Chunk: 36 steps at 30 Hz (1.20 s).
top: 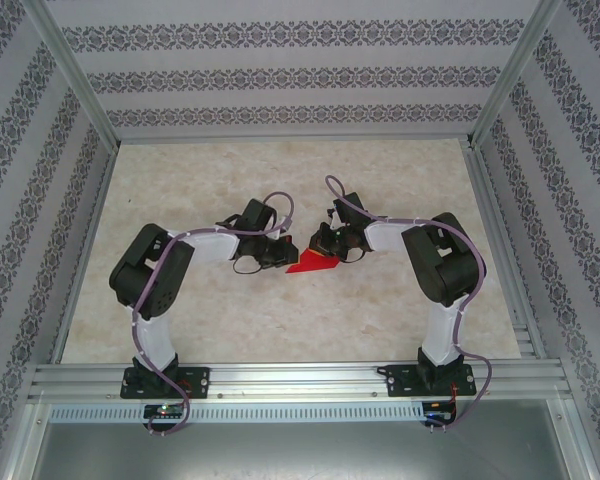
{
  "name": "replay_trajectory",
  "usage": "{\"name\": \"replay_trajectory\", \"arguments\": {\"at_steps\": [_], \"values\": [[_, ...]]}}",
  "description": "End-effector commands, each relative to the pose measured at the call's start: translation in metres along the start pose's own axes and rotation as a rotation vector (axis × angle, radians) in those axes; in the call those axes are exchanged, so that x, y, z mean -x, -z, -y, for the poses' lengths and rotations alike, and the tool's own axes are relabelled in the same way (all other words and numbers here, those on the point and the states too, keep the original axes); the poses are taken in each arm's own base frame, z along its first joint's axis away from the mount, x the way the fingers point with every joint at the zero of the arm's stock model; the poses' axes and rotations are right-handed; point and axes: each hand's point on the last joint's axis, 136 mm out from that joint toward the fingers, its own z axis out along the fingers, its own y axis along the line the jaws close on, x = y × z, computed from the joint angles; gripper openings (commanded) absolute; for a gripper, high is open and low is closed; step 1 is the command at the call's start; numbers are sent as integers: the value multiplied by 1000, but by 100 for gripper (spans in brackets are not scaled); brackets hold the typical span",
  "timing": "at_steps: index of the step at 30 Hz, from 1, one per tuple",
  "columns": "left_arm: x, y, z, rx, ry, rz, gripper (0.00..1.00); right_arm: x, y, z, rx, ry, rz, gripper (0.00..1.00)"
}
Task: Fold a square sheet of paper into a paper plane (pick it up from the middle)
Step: Fourth fold the wing at the center of the table.
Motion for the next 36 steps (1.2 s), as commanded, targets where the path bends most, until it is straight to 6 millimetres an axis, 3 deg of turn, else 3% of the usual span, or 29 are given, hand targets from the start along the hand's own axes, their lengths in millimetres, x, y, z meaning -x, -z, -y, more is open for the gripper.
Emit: {"name": "replay_trajectory", "arguments": {"at_steps": [1, 8, 13, 19, 24, 27, 30, 36], "values": [[2, -4, -15, 44, 18, -8, 3, -18, -14, 55, -175, -57, -52, 0], [-14, -4, -49, 183, 32, -41, 0, -17, -13, 55, -178, -54, -50, 0], [-28, 0, -59, 209, 47, -55, 0, -9, -6, 46, -159, -32, -24, 0], [-36, 6, -62, 221, 46, -55, 0, 7, 7, 25, -115, 19, 25, 1], [-37, 2, -65, 222, 56, -60, 0, 16, 17, -10, -18, 76, 64, 2], [-37, 1, -66, 228, 64, -60, 0, 12, 25, -33, 46, 142, 89, 5], [-38, 1, -69, 238, 72, -60, 0, 5, 27, -44, 78, 167, 87, 6], [-36, 1, -70, 246, 84, -57, 0, -23, 5, -48, 84, 145, 10, 6]]}}
